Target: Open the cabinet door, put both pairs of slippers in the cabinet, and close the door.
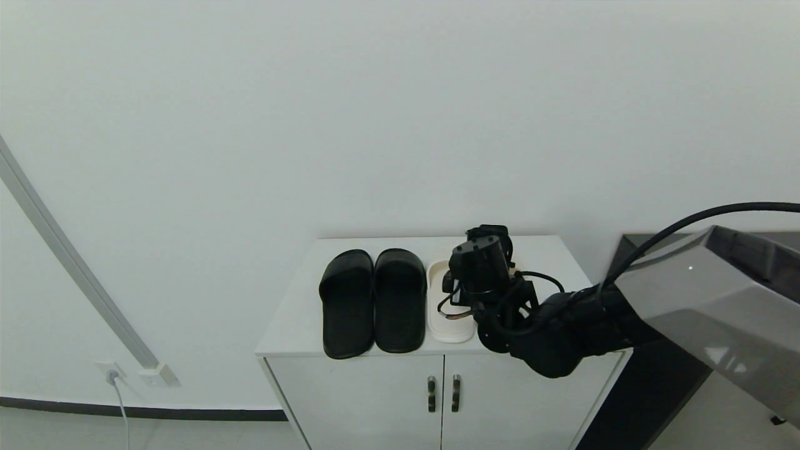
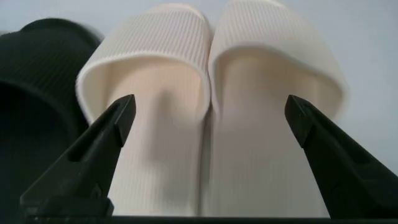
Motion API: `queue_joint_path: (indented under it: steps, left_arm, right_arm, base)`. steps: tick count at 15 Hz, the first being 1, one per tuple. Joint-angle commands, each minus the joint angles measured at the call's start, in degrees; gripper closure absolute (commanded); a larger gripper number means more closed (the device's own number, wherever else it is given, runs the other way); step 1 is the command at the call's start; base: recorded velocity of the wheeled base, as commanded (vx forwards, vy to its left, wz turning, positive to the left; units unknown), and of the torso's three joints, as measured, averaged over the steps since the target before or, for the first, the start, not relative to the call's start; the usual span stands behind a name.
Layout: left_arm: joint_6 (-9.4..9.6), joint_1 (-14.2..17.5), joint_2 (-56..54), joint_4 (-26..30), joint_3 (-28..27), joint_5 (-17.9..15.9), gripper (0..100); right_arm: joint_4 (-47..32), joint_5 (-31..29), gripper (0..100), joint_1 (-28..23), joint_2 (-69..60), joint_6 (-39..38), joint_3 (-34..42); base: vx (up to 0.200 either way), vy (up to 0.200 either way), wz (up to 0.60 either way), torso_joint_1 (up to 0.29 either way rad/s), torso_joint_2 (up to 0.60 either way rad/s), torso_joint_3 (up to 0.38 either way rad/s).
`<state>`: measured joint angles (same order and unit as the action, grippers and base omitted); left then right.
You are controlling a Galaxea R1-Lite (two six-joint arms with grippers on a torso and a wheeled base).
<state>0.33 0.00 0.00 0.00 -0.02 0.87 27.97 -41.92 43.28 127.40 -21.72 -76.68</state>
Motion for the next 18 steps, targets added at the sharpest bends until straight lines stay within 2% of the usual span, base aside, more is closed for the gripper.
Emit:
queue_joint_path:
  steps: [1, 6, 11, 12, 18]
  left_arm:
    - [0.02, 0.0, 0.0, 0.0, 0.0, 0.0, 100]
    - [0.02, 0.1, 0.0, 0.0, 0.0, 0.0, 100]
    - [-0.07, 0.1, 0.0, 0.0, -0.1, 0.1, 100]
    - [-0.15, 0.0, 0.0, 0.0, -0.1, 0.1, 100]
    - [-0.15, 0.0, 0.0, 0.0, 0.0, 0.1, 100]
  right_arm:
    - [0.0, 0.0, 0, -1.5, 4.8, 1.0, -4.1]
    - [0.1, -0.8, 0, -3.4, 9.1, 4.2, -11.4]
    - [0.1, -0.9, 0, -3.5, 11.5, 5.8, -14.9]
    - [0.2, -0.9, 100, -3.6, 11.6, 5.8, -15.0]
    - [1.0, -0.9, 100, -3.9, 11.2, 5.9, -14.7]
  base:
    - [0.0, 0.0, 0.0, 0.0, 0.0, 0.0]
    - [0.0, 0.0, 0.0, 0.0, 0.0, 0.0]
    - [0.0, 0.0, 0.0, 0.0, 0.0, 0.0]
    - [0.0, 0.0, 0.0, 0.0, 0.0, 0.0]
    - [0.0, 0.0, 0.0, 0.0, 0.0, 0.0]
